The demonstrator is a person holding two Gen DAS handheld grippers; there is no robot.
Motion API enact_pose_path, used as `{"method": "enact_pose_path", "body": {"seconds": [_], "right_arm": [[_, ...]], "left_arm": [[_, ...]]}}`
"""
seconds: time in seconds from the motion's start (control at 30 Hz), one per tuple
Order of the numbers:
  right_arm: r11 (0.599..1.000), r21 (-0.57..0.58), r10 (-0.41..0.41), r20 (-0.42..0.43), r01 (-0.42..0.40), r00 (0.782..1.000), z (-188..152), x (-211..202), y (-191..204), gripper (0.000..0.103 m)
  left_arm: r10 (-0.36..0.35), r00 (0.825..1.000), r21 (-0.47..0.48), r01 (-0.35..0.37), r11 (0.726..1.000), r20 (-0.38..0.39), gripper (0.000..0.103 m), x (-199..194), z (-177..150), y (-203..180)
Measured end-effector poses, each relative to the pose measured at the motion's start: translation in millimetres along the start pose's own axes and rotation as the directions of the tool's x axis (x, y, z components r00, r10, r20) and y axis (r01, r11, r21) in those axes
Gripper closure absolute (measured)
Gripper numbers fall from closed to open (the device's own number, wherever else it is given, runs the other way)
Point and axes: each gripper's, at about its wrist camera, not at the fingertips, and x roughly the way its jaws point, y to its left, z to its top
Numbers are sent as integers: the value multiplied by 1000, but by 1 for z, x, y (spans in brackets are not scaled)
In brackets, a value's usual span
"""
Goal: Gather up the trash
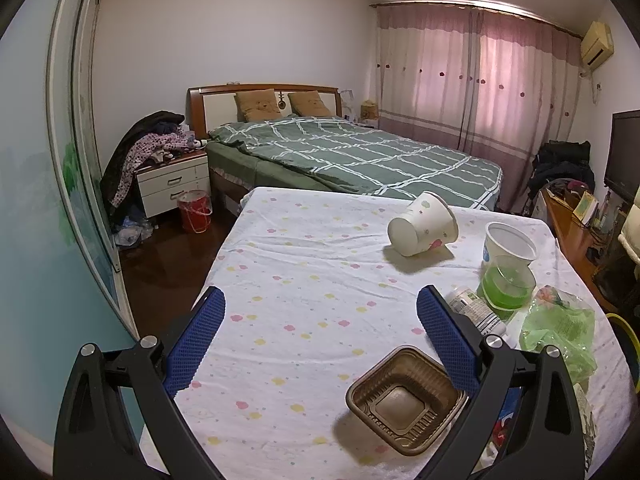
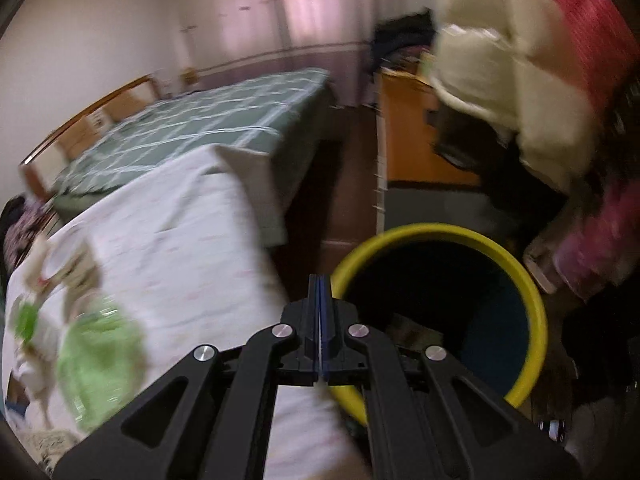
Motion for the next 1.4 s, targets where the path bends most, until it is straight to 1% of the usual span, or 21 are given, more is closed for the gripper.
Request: {"method": "enact_pose_path", "body": {"seconds": [0.1, 0.23, 0.3, 0.37, 0.47, 0.53, 0.57, 0.6, 0.63, 0.8, 0.83, 0.9, 1.0, 1.17, 1.27, 1.4], "right_arm": [[997, 55, -46, -24, 47, 999, 1, 13, -22, 102], [990, 105, -93, -65, 99, 994, -1, 32, -38, 102], [988, 124, -86, -83, 96, 993, -3, 36, -42, 102], [984, 140, -95, -83, 106, 992, -2, 37, -46, 102], [982, 153, -95, -100, 110, 990, -3, 41, -51, 87], [981, 157, -101, -104, 116, 989, -3, 40, -52, 71], [981, 152, -107, -100, 122, 989, -3, 40, -51, 67], [982, 145, -112, -94, 125, 989, -3, 38, -50, 58], [982, 137, -117, -89, 128, 989, -3, 38, -48, 51], [982, 135, -125, -85, 136, 989, -2, 36, -48, 43], [982, 137, -122, -86, 133, 989, -2, 37, -48, 38], [981, 141, -120, -87, 132, 989, -2, 37, -49, 34], [982, 147, -104, -83, 115, 991, -2, 36, -50, 31], [982, 179, -55, -38, 61, 998, -2, 28, -56, 29], [978, 207, -10, -37, 17, 999, 0, 25, -62, 28], [973, 232, 27, -52, -14, 998, 3, 20, -72, 27]], "left_arm": [[-2, 1000, 7, 2, 1000, 1, 8, -1, 0, -2], [-11, 1000, 10, 11, 1000, 4, 8, -1, 1, -4], [-20, 1000, 12, 20, 1000, 1, 8, 0, 0, -5], [-27, 1000, 16, 28, 999, -8, 8, 2, 0, -8], [-30, 999, 24, 31, 999, -16, 8, 5, 0, -11], [-24, 1000, 33, 24, 999, -13, 8, 6, 0, -13], [-22, 1000, 37, 22, 999, -9, 8, 5, 0, -14], [-20, 1000, 39, 20, 999, -5, 8, 4, 1, -15], [-17, 1000, 41, 17, 999, -3, 8, 4, 1, -15], [-8, 1000, 41, 7, 999, 12, 8, -3, 4, -15], [-10, 1000, 37, 9, 999, 12, 8, -5, 4, -15], [-16, 1000, 26, 16, 1000, 13, 8, -10, 5, -14], [-17, 1000, 22, 16, 1000, 24, 8, -18, 5, -12], [-8, 1000, 18, 8, 1000, 15, 8, -25, 4, -9], [-6, 1000, 11, 6, 1000, 12, 8, -29, 4, -6], [-17, 1000, 7, 17, 1000, 0, 8, -30, 2, -1]]}}
